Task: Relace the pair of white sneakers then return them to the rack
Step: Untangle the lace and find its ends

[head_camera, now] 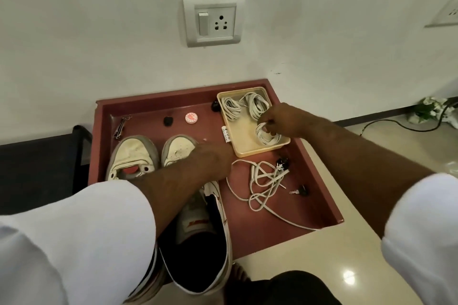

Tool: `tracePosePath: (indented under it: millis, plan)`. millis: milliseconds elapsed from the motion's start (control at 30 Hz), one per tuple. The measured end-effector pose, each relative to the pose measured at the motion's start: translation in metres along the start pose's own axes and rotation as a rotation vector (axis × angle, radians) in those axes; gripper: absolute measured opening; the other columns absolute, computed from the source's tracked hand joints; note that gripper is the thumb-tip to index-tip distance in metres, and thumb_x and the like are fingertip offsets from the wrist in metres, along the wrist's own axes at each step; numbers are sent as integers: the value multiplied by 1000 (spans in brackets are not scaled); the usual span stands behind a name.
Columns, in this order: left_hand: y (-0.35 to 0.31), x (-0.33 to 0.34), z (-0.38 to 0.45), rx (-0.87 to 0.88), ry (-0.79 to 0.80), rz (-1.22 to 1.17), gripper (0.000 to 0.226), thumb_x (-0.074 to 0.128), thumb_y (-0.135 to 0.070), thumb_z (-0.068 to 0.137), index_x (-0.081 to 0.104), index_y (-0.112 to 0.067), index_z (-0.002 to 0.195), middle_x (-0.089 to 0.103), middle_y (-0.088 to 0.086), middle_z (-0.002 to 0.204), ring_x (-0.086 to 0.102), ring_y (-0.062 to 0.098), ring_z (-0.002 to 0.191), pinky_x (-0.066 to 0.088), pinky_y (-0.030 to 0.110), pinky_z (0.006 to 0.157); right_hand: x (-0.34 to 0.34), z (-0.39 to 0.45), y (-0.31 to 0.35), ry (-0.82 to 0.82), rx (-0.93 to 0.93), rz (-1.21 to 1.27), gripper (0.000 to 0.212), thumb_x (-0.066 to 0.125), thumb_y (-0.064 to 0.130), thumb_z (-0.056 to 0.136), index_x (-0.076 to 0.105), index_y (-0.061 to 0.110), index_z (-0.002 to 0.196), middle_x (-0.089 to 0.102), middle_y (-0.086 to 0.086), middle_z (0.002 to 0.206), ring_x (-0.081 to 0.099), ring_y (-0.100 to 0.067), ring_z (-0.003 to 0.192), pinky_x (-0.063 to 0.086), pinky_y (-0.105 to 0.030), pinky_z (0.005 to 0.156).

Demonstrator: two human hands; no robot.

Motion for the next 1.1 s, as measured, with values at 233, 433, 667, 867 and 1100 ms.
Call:
tracePosePath:
  millis: [233,433,667,867,1100]
  plan:
    - [-8,13,19,64,67,212,35,50,-23,97,56,-8,127,57,11,134,55,30,123,33,48,112,25,20,3,224,-66,-383,35,53,17,97,58,7,130,58,-14,128,56,-30,117,41,-29,90]
    - [-7,14,22,104,61,234,34,52,-28,97,55,-11,127,57,9,133,54,29,124,28,52,115,33,12,-5,138,-75,-409,51,55,17,94,45,13,143,49,-15,131,50,-32,122,43,-38,101]
    - [-8,13,25,75,79,204,35,54,-32,97,55,-11,126,59,9,131,54,28,124,25,52,116,31,3,-3,-28,-96,-629,48,50,14,91,46,16,139,53,-10,132,52,-30,122,42,-45,101]
    - [-9,10,25,34,74,148,34,57,-33,96,57,-10,122,60,11,129,55,29,122,30,48,114,22,-4,-2,-140,-63,-555,52,52,13,90,48,19,141,52,-7,139,48,-27,128,37,-40,104]
    - [-6,4,14,46,171,70,30,53,-29,98,61,-9,120,63,9,126,58,29,117,39,47,106,41,-76,32,-251,-149,-184,25,54,23,94,71,14,110,68,-6,107,60,-22,99,50,-38,84]
Point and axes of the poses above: each hand's wrist, its own z-axis towards the middle knuckle, its own x-axis out of the palm, y = z × x, the point moved 4 cm from there along z, towards the middle knuckle
